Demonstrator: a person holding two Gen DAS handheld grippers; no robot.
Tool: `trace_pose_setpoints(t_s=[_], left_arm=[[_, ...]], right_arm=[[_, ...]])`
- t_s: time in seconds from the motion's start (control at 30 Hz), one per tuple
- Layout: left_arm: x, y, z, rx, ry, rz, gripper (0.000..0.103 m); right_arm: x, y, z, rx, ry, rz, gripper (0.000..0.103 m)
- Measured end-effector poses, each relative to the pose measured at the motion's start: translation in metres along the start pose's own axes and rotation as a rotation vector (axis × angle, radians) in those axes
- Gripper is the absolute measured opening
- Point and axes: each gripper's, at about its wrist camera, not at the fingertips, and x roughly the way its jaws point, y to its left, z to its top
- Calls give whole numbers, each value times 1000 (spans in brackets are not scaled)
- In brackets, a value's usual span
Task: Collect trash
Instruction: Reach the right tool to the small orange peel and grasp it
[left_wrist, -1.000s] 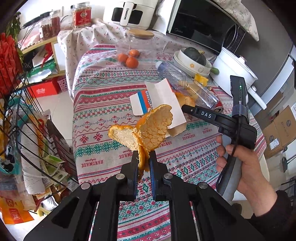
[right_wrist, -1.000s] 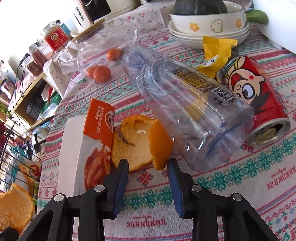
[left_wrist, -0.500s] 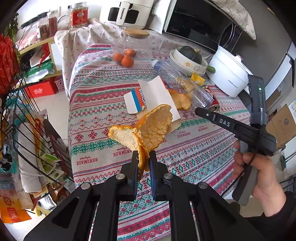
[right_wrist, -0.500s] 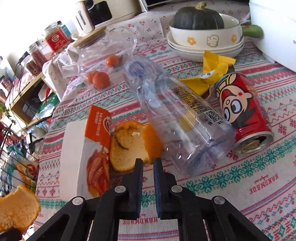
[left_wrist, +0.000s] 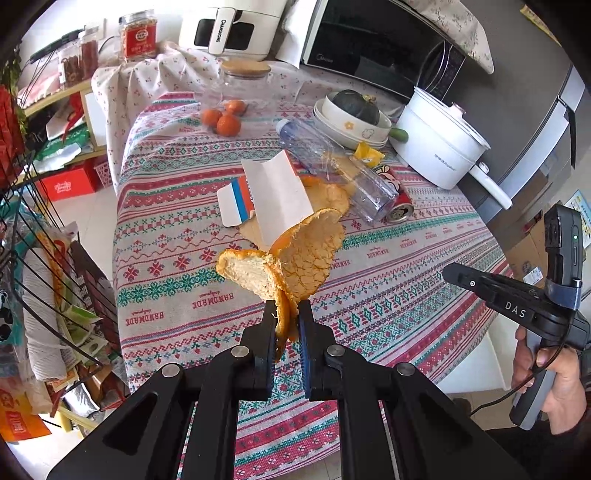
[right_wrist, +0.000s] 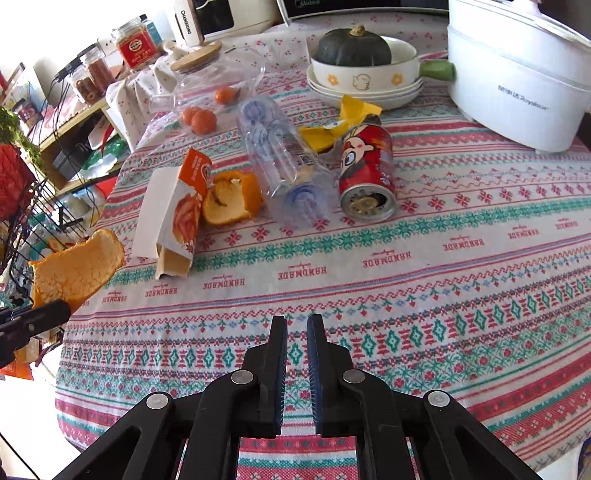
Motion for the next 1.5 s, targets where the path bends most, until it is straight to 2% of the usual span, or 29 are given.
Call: trace_pose_setpoints(t_s=[0.07, 0.17, 0.2, 0.4, 0.53, 0.77, 0.83, 0.87, 0.97, 1.1, 1.5], left_arm=[[-2, 2, 0, -4, -4, 7, 11], [-6, 10, 1, -7, -17, 27, 11], [-8, 13, 1, -10, -20, 33, 11], [-10, 37, 1, -39, -24, 46, 11], [-4, 47, 1, -52, -7, 48, 11], [0, 49, 3, -61, 4, 39, 11], [2, 49, 4, -66, 5, 39, 11], [2, 48, 4, -66, 6, 39, 11], [4, 44, 3, -57, 8, 40, 11], [2, 37, 2, -42, 5, 37, 11], [-7, 13, 0, -6, -23, 16, 11]], right_arm=[[4, -2, 1, 22, -1, 12, 16], [17, 3, 6, 57, -14, 42, 48], [24, 6, 9, 63, -21, 45, 52], [75, 19, 33, 123, -38, 77, 52], [105, 24, 46, 153, -42, 66, 52], [136, 29, 67, 214, -64, 73, 51], [140, 30, 73, 221, -72, 67, 49], [142, 30, 76, 228, -74, 64, 45], [144, 28, 80, 240, -67, 50, 20], [130, 29, 77, 214, -75, 61, 15], [54, 22, 50, 90, -93, 11, 9]])
